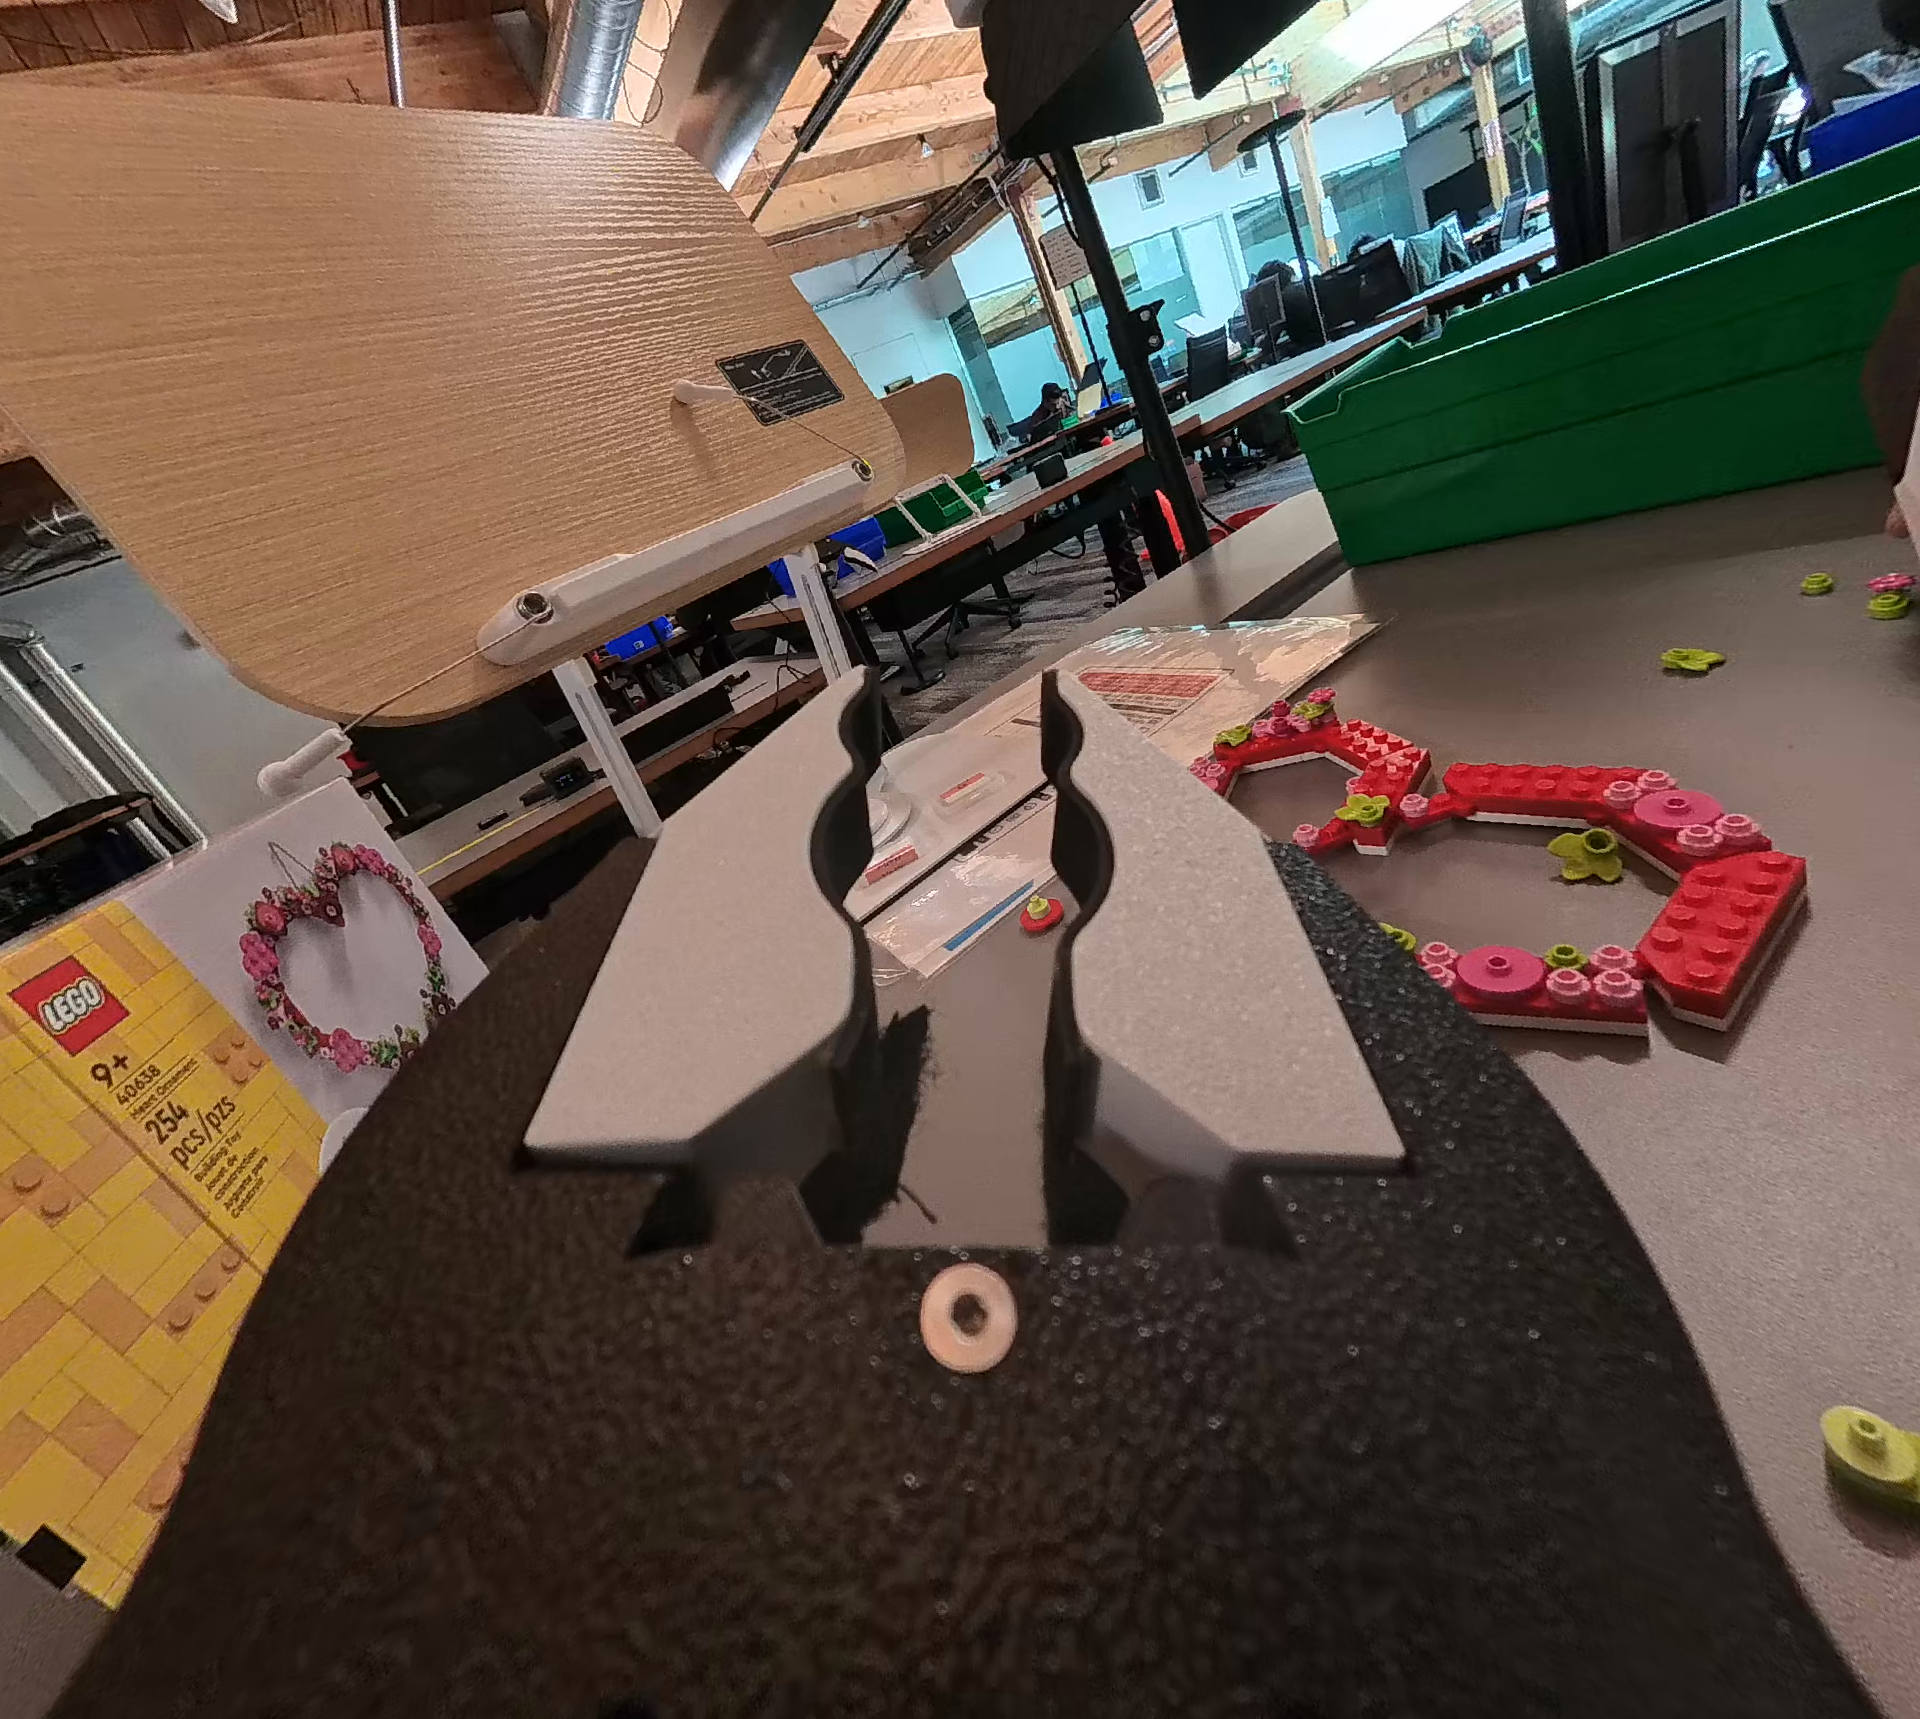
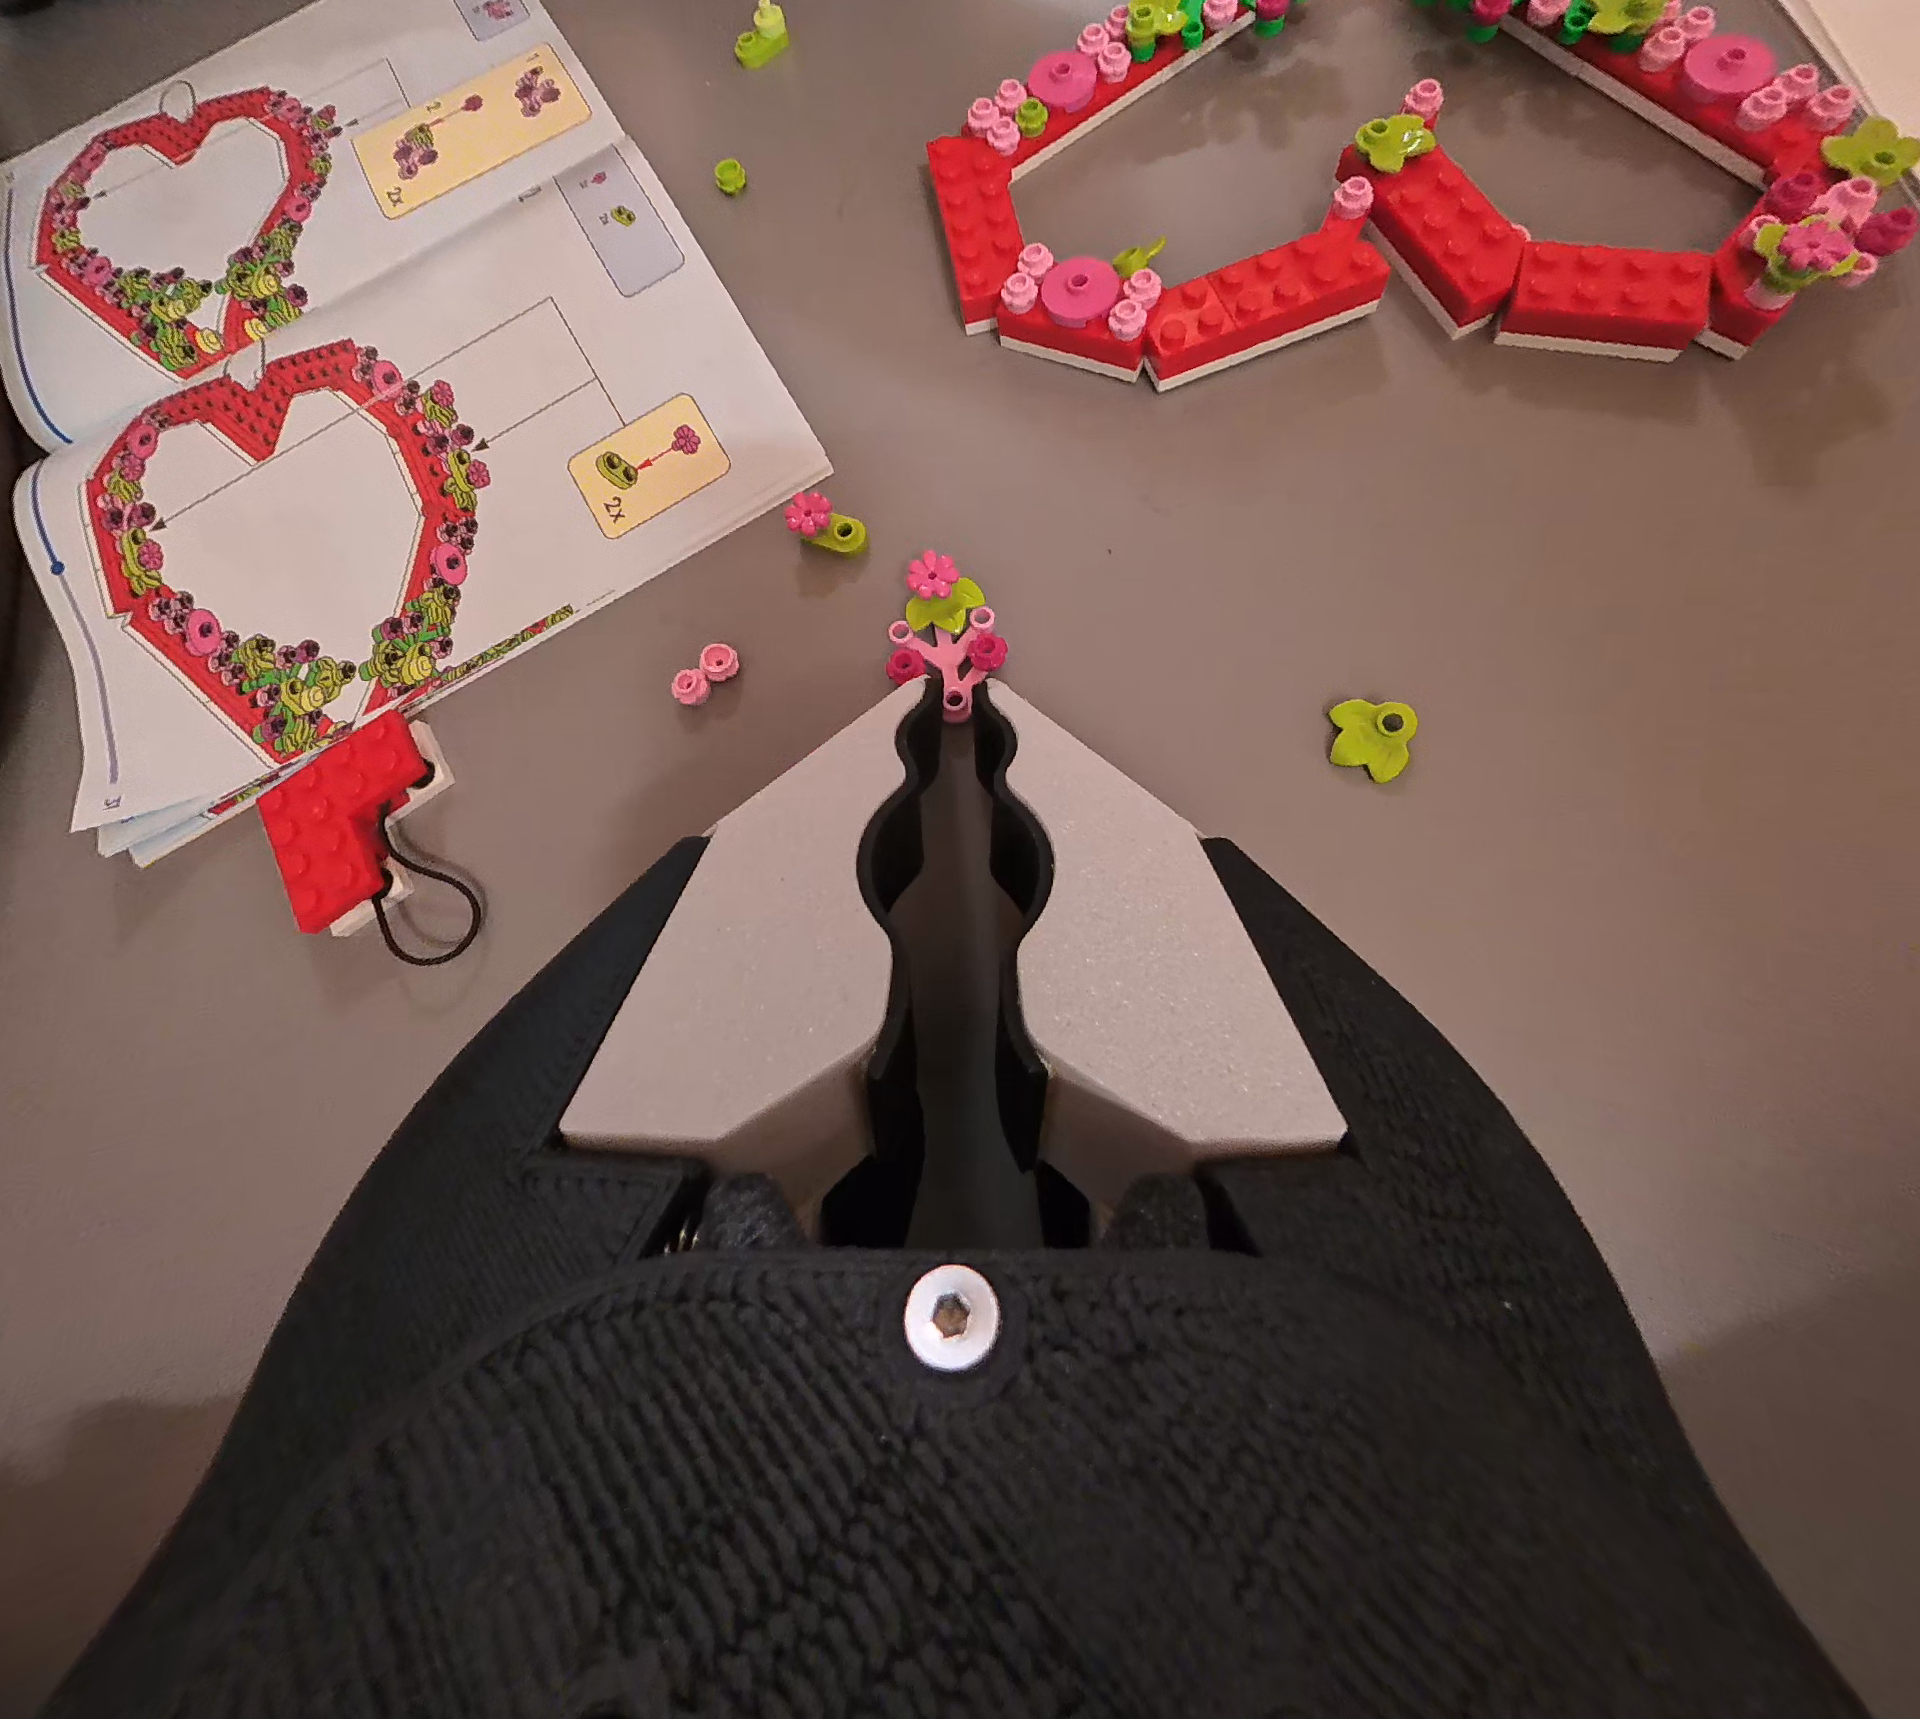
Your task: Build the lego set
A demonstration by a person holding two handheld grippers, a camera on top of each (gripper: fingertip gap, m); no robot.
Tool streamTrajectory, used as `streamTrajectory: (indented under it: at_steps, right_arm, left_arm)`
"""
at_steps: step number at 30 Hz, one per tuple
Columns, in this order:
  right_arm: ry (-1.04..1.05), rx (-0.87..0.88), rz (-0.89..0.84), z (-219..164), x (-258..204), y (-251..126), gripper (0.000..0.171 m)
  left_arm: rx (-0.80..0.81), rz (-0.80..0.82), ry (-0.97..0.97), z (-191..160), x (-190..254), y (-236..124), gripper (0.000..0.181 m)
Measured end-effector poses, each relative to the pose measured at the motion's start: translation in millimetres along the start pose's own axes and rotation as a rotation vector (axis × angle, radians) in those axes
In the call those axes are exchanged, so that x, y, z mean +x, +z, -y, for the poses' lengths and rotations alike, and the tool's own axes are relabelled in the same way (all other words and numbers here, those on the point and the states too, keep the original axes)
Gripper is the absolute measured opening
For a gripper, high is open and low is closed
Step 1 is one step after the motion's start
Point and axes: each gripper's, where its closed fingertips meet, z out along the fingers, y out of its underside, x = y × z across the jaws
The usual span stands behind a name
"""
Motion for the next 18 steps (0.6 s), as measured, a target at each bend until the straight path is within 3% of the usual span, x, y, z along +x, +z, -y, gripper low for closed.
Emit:
streamTrajectory:
  at_steps: [13,18]
  right_arm:
    - [0.008,-0.002,-0.020,2,2,1,0.004]
    - [-0.035,0.054,-0.070,25,13,-12,0.016]
  left_arm:
    - [0.001,0.000,0.002,0,0,0,0.029]
    - [-0.001,-0.001,0.007,0,1,1,0.029]
